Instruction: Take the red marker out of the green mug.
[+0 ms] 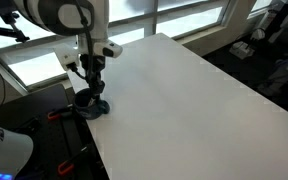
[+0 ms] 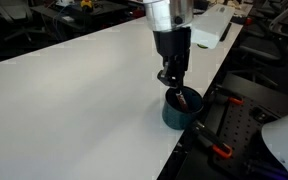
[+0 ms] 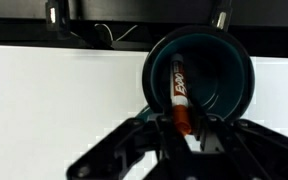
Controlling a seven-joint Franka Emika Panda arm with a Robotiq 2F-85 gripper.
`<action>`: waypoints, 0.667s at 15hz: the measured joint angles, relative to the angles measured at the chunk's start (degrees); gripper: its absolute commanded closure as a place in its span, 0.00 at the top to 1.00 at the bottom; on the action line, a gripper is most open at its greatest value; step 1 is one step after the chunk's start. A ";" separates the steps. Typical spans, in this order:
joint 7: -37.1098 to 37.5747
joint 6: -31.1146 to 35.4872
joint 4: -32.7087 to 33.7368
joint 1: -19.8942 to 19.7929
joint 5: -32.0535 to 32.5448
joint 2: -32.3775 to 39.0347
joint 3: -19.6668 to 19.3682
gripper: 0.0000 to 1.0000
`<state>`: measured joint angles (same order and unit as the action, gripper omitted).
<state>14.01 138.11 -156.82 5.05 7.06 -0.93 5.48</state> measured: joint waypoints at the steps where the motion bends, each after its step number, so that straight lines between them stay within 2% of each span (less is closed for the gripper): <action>1: 0.00 0.16 -0.03 0.02 0.00 0.00 0.02 0.05; 6: -0.52 0.62 -0.23 0.31 -0.19 -0.06 0.11 0.05; 10: -3.98 0.28 -0.51 1.08 -4.16 -1.63 0.30 0.05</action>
<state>10.02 138.39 -157.33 6.14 2.90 -2.56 5.77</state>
